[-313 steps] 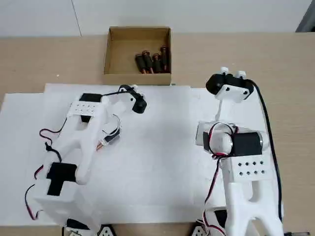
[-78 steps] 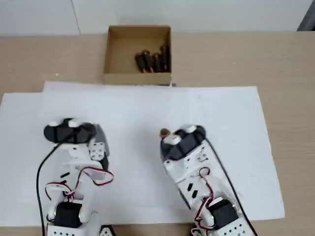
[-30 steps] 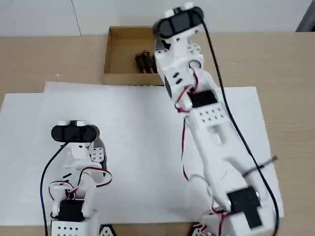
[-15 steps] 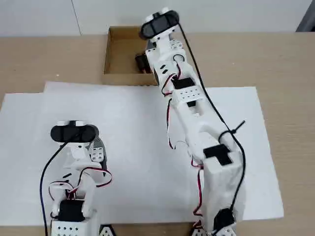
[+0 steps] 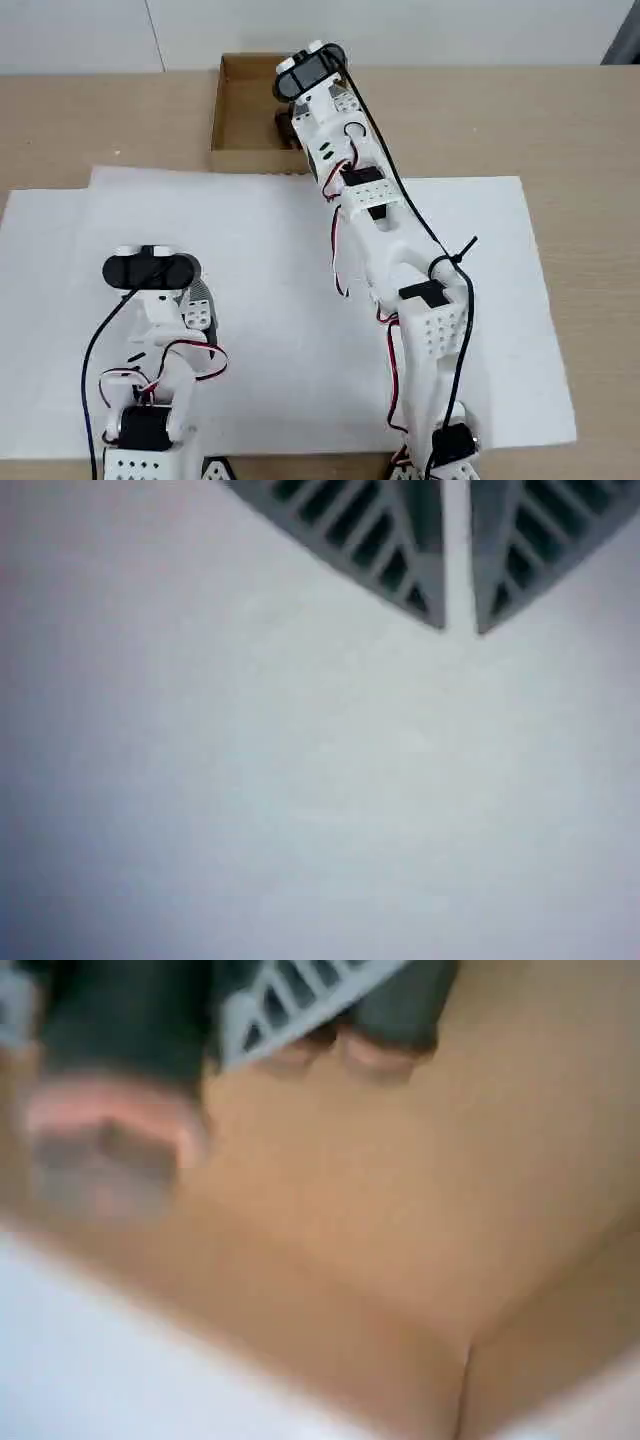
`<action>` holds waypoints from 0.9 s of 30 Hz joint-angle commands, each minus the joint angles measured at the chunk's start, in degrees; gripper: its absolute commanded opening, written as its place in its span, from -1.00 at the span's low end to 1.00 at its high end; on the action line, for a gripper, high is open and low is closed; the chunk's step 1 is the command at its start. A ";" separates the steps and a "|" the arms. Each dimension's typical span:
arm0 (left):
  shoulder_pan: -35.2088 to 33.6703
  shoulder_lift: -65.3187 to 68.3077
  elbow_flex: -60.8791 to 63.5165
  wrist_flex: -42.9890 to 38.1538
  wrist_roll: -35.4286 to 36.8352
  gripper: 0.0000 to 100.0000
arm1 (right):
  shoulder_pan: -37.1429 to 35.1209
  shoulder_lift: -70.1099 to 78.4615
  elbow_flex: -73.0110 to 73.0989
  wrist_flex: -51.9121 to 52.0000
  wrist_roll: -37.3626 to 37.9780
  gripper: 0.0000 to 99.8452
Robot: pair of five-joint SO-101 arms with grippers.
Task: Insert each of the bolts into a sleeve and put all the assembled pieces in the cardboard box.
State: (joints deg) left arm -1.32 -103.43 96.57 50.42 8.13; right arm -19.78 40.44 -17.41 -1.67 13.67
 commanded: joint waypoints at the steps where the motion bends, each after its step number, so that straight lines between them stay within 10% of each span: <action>1: 0.09 -0.62 -0.31 0.35 0.09 -0.99 | 0.22 -0.92 -3.78 -1.80 0.53 -0.58; 14: 0.09 -0.62 -0.31 0.35 0.09 -0.99 | 0.31 -4.70 -3.87 -1.36 0.53 -0.86; 27: 0.09 -0.62 -0.31 0.35 0.09 -0.99 | 0.31 -21.85 -3.87 20.88 0.35 -1.00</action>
State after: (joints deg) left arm -1.32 -103.43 96.57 50.51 8.13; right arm -19.69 26.46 -18.55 15.30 13.67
